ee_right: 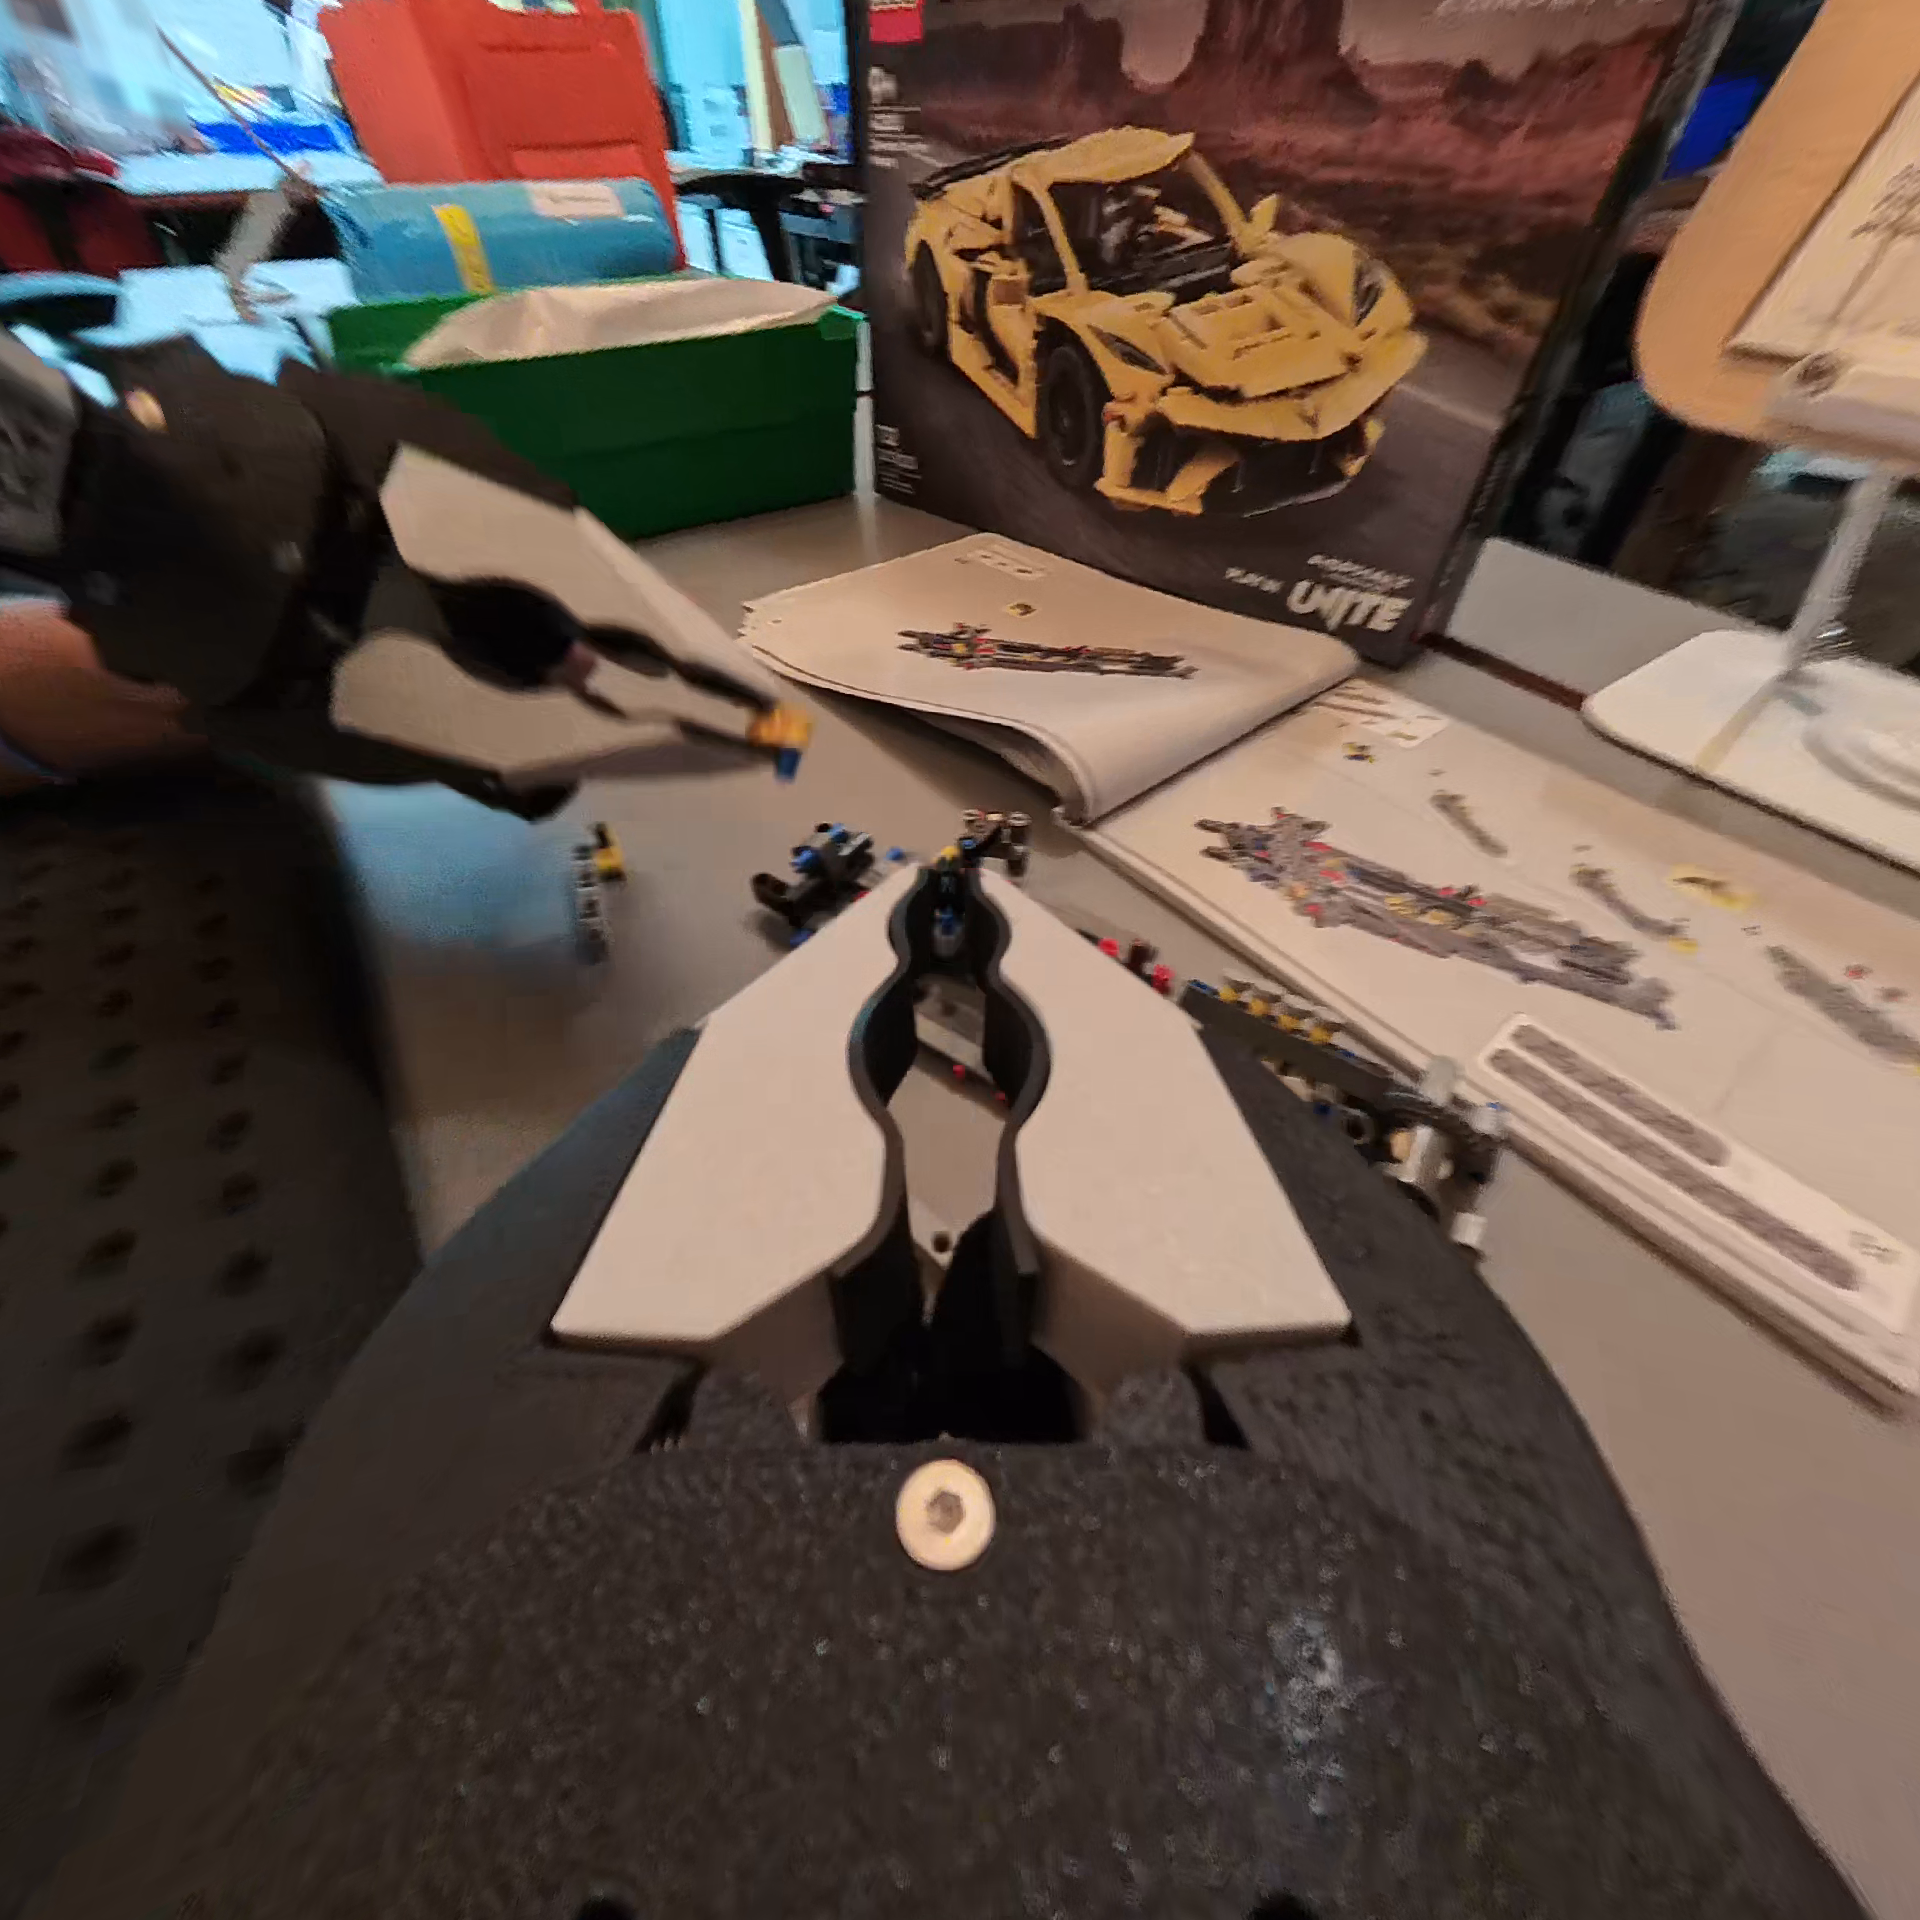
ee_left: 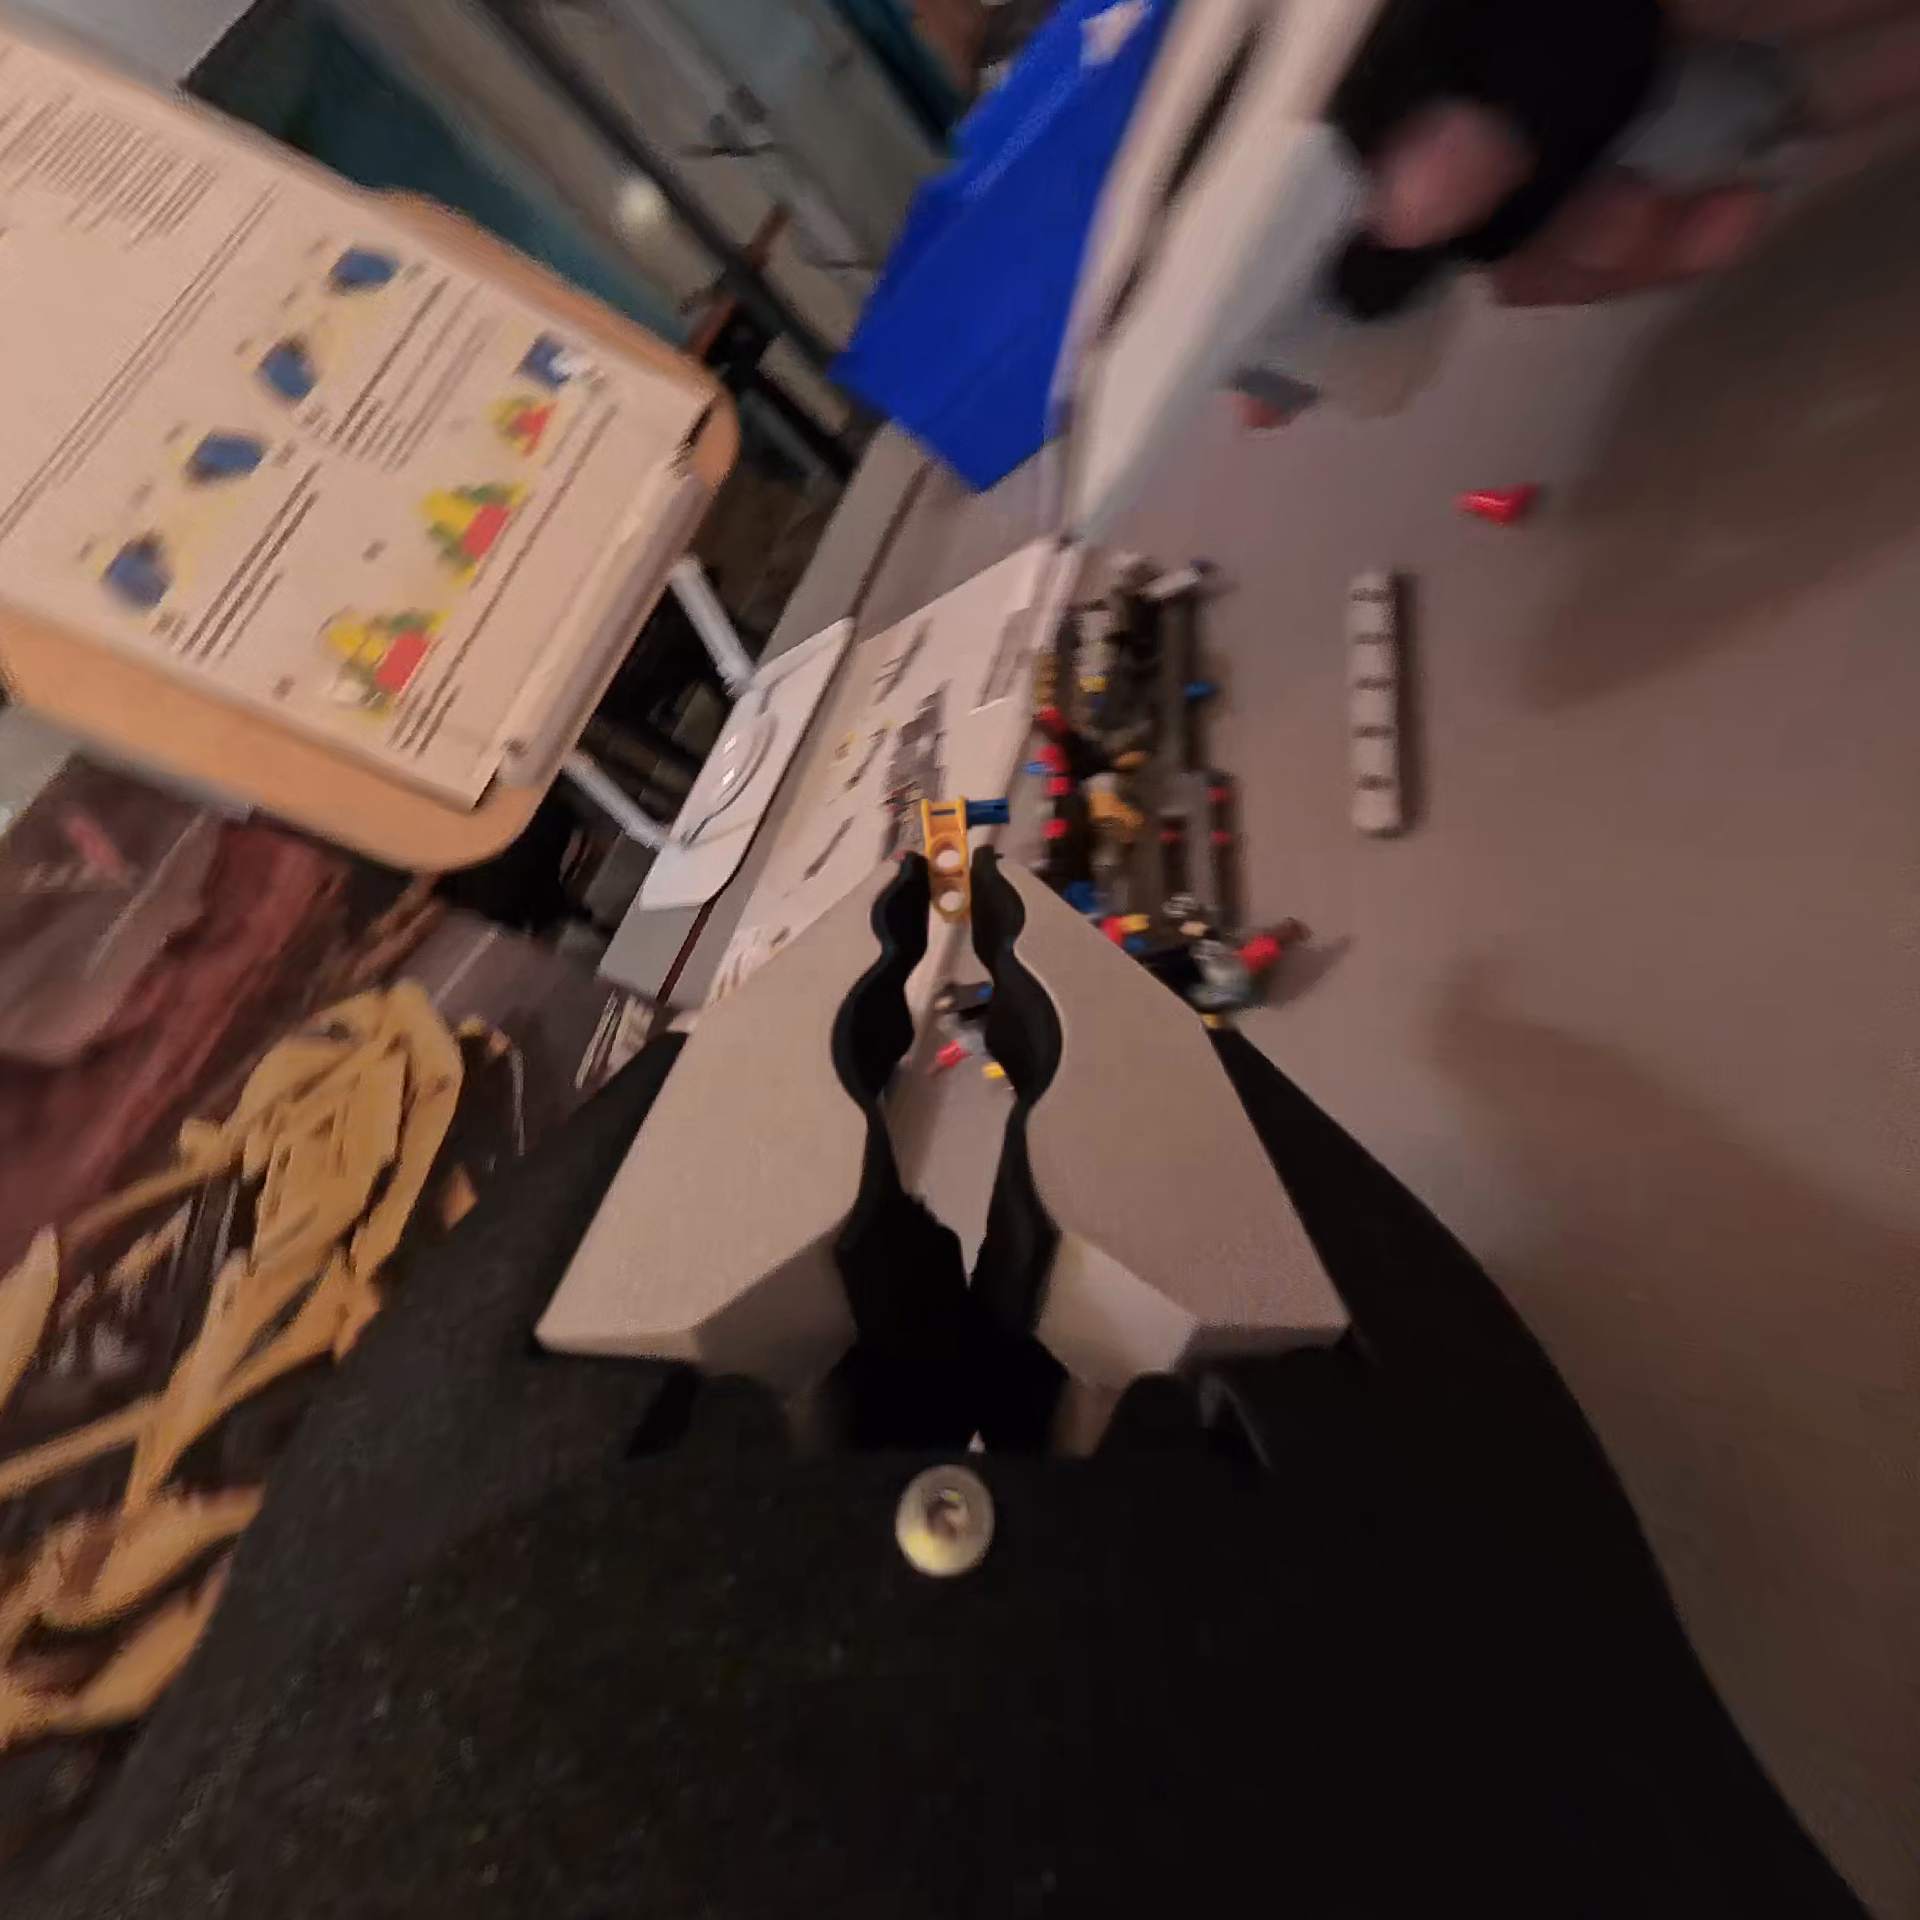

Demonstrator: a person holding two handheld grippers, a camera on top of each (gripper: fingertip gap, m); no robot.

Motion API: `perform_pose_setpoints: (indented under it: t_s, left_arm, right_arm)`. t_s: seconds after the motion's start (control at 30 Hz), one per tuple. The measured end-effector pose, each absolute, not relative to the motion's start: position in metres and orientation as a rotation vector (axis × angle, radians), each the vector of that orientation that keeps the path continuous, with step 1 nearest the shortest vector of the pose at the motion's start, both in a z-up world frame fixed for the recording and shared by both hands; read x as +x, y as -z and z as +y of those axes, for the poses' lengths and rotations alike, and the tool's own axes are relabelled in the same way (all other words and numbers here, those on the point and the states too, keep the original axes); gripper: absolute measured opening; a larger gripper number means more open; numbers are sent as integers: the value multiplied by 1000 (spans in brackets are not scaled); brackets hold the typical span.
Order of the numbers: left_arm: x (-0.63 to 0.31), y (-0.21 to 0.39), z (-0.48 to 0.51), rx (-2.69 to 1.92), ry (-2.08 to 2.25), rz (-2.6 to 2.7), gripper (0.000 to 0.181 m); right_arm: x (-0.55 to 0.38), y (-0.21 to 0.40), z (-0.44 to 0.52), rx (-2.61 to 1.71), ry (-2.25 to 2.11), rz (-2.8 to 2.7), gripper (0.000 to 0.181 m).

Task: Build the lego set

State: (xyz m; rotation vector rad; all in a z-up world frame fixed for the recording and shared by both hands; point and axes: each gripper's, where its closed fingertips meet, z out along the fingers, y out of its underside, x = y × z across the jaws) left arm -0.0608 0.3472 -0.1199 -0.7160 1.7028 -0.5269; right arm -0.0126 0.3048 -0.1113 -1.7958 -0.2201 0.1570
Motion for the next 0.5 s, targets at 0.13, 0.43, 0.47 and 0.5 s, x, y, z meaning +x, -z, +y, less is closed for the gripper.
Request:
perform_pose_setpoints:
  t_s: [0.13, 0.43, 0.47, 0.5]
  left_arm:
    - [-52, 90, 401, -1085, 710, 1487, 6]
    - [-8, 26, 414, -1301, 1595, 1209, 6]
    - [-9, 30, 410, -1286, 1702, 1171, 6]
    - [-10, 36, 409, -1310, 1783, 1133, 6]
  right_arm:
    - [9, 118, 312, -1848, 97, -186, 4]
    - [73, 96, 379, -1944, 164, -69, 4]
    - [74, 99, 383, -1944, 181, -72, 4]
    - [72, 102, 384, -1928, 199, -79, 4]
